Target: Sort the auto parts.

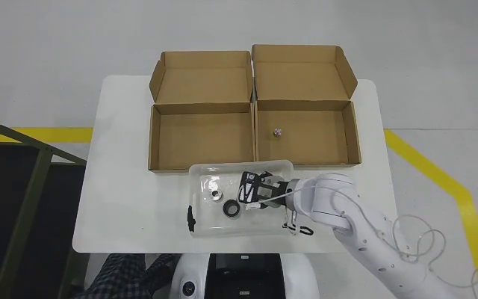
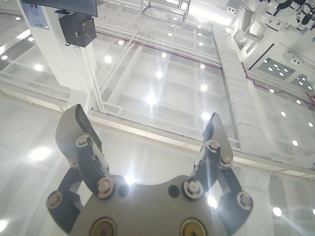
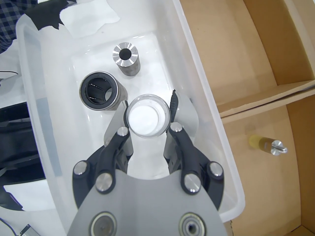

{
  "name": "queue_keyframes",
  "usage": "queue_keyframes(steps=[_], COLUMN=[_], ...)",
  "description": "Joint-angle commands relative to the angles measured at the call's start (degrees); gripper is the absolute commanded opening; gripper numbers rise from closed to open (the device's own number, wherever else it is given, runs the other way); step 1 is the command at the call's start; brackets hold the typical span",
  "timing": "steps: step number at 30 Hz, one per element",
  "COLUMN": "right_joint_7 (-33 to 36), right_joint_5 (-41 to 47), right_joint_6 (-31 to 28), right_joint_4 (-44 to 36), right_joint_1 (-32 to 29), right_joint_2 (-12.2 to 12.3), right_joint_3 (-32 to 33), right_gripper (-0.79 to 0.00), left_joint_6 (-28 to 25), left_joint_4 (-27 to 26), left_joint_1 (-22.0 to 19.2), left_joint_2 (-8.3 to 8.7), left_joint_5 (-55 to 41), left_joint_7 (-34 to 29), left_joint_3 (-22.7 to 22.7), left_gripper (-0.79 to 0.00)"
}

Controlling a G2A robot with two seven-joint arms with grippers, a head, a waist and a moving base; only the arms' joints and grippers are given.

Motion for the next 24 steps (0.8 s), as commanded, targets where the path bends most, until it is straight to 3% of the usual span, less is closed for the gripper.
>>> queue_keyframes(steps=[1,10,24], right_joint_7=[0.0,-1.7,-13.4], right_joint_5=[-0.1,1.7,10.2], right_joint_6=[-0.4,-2.6,-3.6], right_joint_4=[-1.5,-8.9,-11.8], right_joint_1=[-0.4,-3.5,-5.7], right_joint_2=[0.2,1.3,1.9], right_joint_3=[0.7,5.0,12.1], right_gripper=[-0.785,-0.785,-0.785], left_joint_6=[0.0,0.0,0.0], left_joint_4=[0.0,0.0,0.0], left_joint_1=[0.0,0.0,0.0], left_joint_2=[0.0,0.0,0.0], left_joint_5=[0.0,0.0,0.0], left_joint_7=[0.0,0.0,0.0], left_joint_3=[0.0,0.0,0.0], left_gripper=[0.0,0.0,0.0])
